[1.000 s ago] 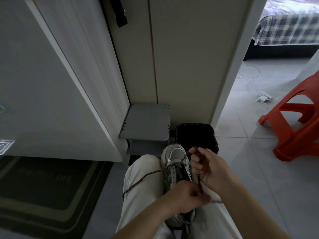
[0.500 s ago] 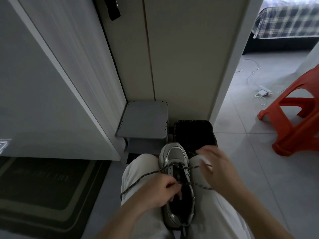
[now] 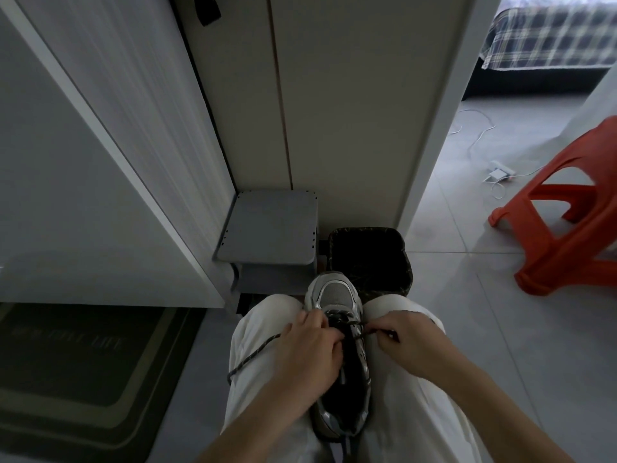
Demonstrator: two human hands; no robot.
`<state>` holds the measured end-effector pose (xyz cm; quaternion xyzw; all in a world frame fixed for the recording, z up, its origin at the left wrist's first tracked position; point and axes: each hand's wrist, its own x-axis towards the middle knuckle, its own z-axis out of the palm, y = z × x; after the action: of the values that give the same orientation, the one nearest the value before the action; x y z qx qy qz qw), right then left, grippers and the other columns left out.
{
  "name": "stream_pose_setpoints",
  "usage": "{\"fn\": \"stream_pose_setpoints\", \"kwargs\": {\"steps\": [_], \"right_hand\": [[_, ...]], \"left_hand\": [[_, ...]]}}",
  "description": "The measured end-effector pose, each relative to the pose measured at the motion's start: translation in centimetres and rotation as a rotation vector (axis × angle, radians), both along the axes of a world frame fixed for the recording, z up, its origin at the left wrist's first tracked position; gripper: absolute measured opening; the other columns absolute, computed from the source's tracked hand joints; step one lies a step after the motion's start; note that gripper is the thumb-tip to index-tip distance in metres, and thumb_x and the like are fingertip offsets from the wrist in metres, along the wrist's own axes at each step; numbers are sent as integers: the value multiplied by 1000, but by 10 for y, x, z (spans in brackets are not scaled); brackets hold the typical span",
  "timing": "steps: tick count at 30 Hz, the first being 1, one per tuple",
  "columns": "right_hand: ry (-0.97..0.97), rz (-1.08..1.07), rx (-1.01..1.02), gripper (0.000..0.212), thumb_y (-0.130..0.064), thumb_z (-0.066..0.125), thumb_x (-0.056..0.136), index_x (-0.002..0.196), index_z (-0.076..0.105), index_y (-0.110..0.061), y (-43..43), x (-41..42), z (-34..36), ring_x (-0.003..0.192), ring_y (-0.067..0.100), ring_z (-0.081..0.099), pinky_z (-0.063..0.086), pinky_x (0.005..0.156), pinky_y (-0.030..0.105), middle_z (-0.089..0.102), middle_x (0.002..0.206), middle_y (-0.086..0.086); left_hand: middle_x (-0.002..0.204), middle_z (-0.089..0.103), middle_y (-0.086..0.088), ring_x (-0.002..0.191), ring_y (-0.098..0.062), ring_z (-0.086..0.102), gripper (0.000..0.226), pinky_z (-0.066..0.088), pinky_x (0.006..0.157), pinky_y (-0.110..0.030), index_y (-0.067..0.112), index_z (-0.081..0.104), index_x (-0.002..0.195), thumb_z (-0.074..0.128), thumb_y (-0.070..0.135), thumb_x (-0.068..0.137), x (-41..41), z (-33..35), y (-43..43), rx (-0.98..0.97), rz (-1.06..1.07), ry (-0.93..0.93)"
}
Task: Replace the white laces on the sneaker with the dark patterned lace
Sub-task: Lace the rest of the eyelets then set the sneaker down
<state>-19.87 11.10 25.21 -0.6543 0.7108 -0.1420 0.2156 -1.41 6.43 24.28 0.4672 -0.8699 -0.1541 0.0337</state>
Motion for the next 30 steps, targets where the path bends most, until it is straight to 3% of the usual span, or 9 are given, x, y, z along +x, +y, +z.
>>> {"fn": "stream_pose_setpoints", "kwargs": {"steps": [3,8,10,14,19,21,23,25,30], "right_hand": [[23,-70,-6,15,-34,55,84,88,69,-34,-10,-6,-5,82,9,59,37,62,22,63,82,-12],[60,-50,-60,19,-33,52,84,91,68,-40,-16,-3,-11,82,2,57,35,61,11,66,85,-18],[50,-40,-38,16,-34,53,84,90,68,-37,-17,0,-13,80,4,57,42,65,19,66,81,-15],[-2,-111,-38,8,-40,63,81,81,64,-32,-20,2,-16,69,3,52,40,60,21,59,71,-16],[-11,-43,-63,10,-29,61,84,85,71,-29,-23,0,-20,78,8,58,32,61,5,67,80,-9],[-36,-8,-36,13,-31,60,85,89,72,-28,-25,3,-23,84,10,60,38,68,10,68,86,-7],[-36,-26,-17,15,-31,58,87,94,72,-28,-25,6,-25,88,12,59,46,76,25,67,92,-7],[-33,-56,-31,15,-30,56,87,94,70,-29,-22,7,-26,89,12,59,49,75,32,65,93,-7],[-41,-58,-100,20,-21,59,86,98,72,-29,-14,4,-25,90,9,59,49,74,28,66,94,-8]], "left_hand": [[112,44,3,107,-18,39,33,36,86,-31,34,55,120,43,38,90,-9,-5,-5,-3,30,-19],[114,43,4,109,-17,38,47,38,91,-30,43,43,131,47,26,88,3,-16,-15,90,71,7],[110,43,5,106,-16,38,48,39,91,-28,44,43,132,46,24,89,8,-19,-16,104,67,38],[109,42,6,105,-16,38,39,36,89,-28,41,51,125,46,28,89,0,-20,-14,30,28,51],[107,42,7,103,-14,41,26,35,87,-25,34,63,110,51,41,88,-19,-20,-9,9,121,112],[107,43,8,103,-14,41,25,36,88,-25,33,63,109,52,40,88,-23,-21,-8,21,169,138],[106,42,8,103,-14,42,24,36,88,-25,32,63,108,53,39,88,-25,-22,-6,20,184,152],[106,41,9,103,-13,42,24,35,87,-25,33,63,108,53,41,88,-25,-23,-6,17,186,161],[103,42,10,98,-12,43,24,36,84,-24,35,64,109,55,42,87,-20,-29,-7,-24,162,167]]}}
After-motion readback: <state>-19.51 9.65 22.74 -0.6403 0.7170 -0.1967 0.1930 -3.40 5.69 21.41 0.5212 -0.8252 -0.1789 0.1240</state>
